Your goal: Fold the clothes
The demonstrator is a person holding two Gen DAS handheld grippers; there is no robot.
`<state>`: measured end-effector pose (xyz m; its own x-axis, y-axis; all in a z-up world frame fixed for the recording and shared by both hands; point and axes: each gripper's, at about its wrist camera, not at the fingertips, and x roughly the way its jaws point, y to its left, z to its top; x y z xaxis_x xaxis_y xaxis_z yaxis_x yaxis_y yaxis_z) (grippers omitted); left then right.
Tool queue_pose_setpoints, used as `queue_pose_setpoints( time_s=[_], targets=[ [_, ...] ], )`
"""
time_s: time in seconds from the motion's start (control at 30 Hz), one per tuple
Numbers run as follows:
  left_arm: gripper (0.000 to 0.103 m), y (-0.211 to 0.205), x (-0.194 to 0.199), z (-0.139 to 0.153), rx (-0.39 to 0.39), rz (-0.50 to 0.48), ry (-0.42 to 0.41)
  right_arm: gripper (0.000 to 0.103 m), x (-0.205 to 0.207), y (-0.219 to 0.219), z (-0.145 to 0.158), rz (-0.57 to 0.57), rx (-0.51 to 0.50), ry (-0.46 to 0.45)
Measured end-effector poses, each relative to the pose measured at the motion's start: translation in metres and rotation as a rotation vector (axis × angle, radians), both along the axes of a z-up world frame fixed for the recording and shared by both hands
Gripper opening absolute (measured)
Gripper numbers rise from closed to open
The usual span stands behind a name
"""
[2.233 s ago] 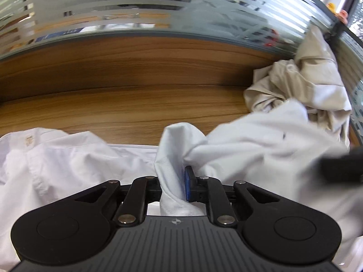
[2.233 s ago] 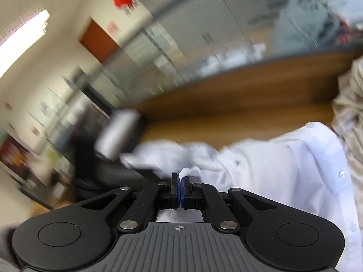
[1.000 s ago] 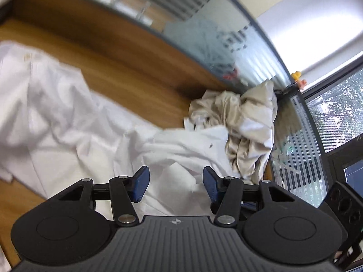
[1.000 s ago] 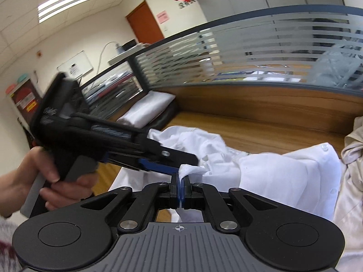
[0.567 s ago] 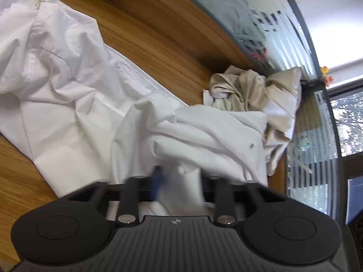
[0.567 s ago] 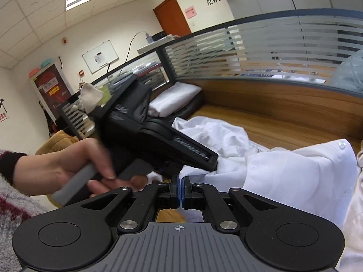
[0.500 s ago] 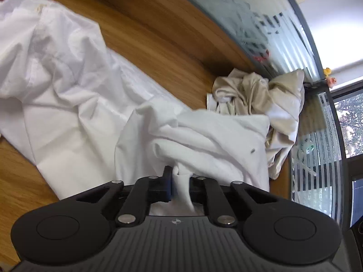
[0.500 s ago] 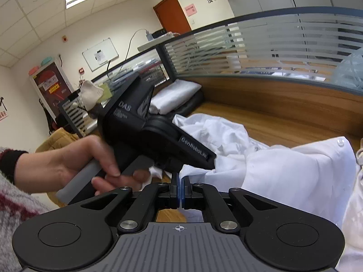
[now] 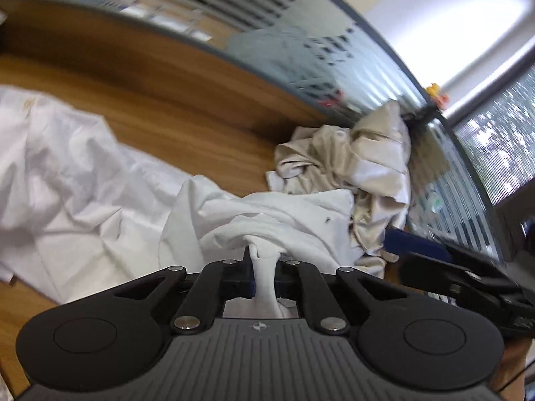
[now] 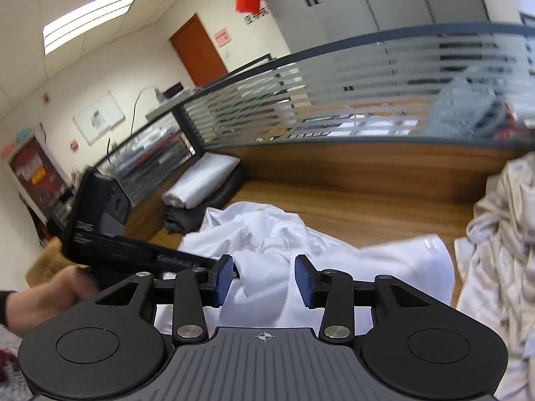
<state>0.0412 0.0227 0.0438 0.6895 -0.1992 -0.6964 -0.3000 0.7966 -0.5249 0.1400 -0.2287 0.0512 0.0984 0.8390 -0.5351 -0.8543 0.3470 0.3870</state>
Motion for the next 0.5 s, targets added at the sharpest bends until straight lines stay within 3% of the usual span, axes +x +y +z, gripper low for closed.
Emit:
queue_pose_setpoints(
  time_s=[0.17, 0.23, 0.33, 0.5],
  targets=[
    [0.004, 0.0, -0.002, 0.009, -0.013, -0.009, -0.036, 0.042, -0.006, 0.025, -0.003, 0.08, -0.082, -0.093],
    [0.004, 0.002, -0.004, 0.012, -0.018, -0.009, -0.047, 0.034, -0.007, 0.03, -0.006, 0.109, -0.101, -0.093],
    [0.003, 0.002, -0.009, 0.018, 0.003, -0.02, -0.062, 0.007, -0.008, 0.037, -0.011, 0.121, -0.121, -0.095],
    [0.002, 0.004, -0.021, 0.028, 0.055, -0.014, -0.066, 0.003, 0.002, 0.037, -0.004, -0.035, -0.11, -0.131]
  ],
)
